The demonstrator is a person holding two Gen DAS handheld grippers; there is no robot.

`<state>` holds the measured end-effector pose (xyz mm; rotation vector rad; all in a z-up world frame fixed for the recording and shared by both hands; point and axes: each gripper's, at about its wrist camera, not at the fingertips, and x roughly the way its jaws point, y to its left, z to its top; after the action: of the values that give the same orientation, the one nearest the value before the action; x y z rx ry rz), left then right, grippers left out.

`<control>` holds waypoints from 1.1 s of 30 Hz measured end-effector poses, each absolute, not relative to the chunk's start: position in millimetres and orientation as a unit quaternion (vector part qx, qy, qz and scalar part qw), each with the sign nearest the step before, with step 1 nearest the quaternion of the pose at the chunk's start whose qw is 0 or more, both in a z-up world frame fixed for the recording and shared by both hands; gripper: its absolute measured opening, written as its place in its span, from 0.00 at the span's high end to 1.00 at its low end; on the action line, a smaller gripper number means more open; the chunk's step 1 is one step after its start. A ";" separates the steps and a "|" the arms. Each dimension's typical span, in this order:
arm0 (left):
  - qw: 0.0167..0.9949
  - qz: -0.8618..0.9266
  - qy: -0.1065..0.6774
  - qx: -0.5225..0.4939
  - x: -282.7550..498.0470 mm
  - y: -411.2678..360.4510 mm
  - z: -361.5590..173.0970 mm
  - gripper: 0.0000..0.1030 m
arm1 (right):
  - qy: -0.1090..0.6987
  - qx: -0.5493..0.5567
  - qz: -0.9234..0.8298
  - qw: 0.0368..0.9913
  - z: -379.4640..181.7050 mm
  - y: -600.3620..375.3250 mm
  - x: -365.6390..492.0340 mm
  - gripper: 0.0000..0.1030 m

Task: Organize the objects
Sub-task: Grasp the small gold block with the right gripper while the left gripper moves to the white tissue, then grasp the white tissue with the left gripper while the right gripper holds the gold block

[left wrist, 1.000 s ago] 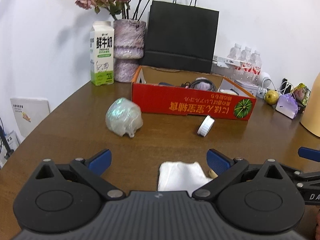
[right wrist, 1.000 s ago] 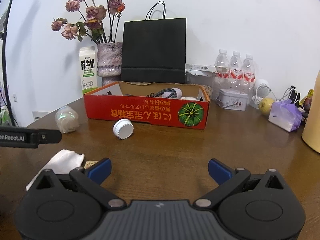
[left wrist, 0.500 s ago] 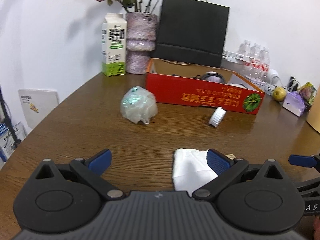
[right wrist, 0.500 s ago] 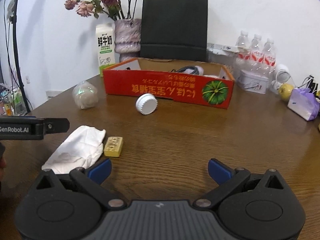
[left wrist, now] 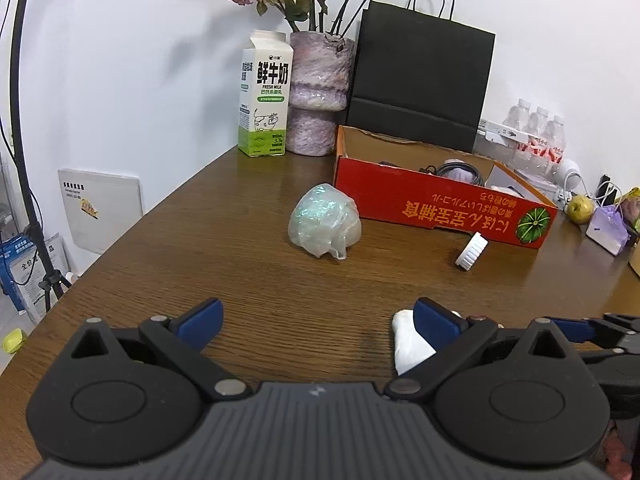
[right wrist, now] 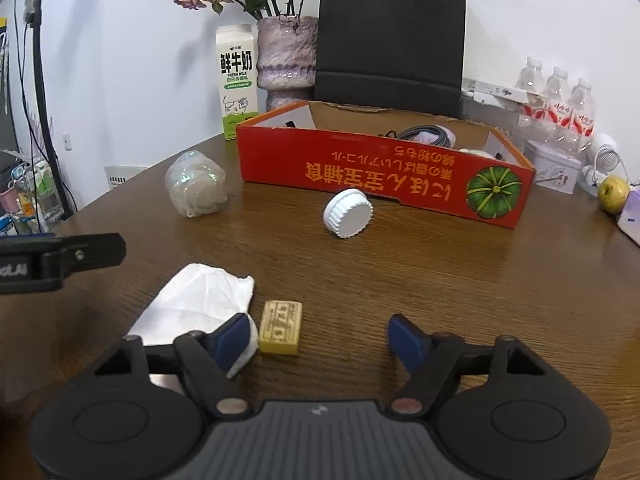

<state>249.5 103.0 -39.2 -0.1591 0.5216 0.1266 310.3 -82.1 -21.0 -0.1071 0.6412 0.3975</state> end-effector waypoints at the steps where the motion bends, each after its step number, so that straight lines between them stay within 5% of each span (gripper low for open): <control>1: 0.961 0.061 0.257 -0.077 249.4 102.5 -39.0 0.00 | 0.314 -0.049 0.196 0.928 -21.5 -81.1 311.8 0.36; 5: 0.962 0.057 0.257 -0.076 249.0 101.1 -38.9 0.00 | 0.312 -0.038 0.209 0.926 -21.0 -78.9 313.4 0.55; 7: 0.962 0.057 0.258 -0.076 249.4 101.3 -39.5 0.00 | 0.310 -0.030 0.216 0.926 -20.4 -80.2 312.6 0.72; 10: 0.961 0.054 0.258 -0.079 249.2 101.5 -39.7 0.00 | 0.305 -0.015 0.214 0.928 -19.2 -84.9 311.8 0.78; 33: 0.959 0.053 0.264 -0.086 251.4 101.8 -43.0 0.00 | 0.251 -0.005 0.193 0.949 -9.7 -108.7 281.5 0.80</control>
<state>251.4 101.8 -43.0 -0.1750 0.5358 0.1084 281.5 -108.7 -9.7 -0.0096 0.5104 0.3935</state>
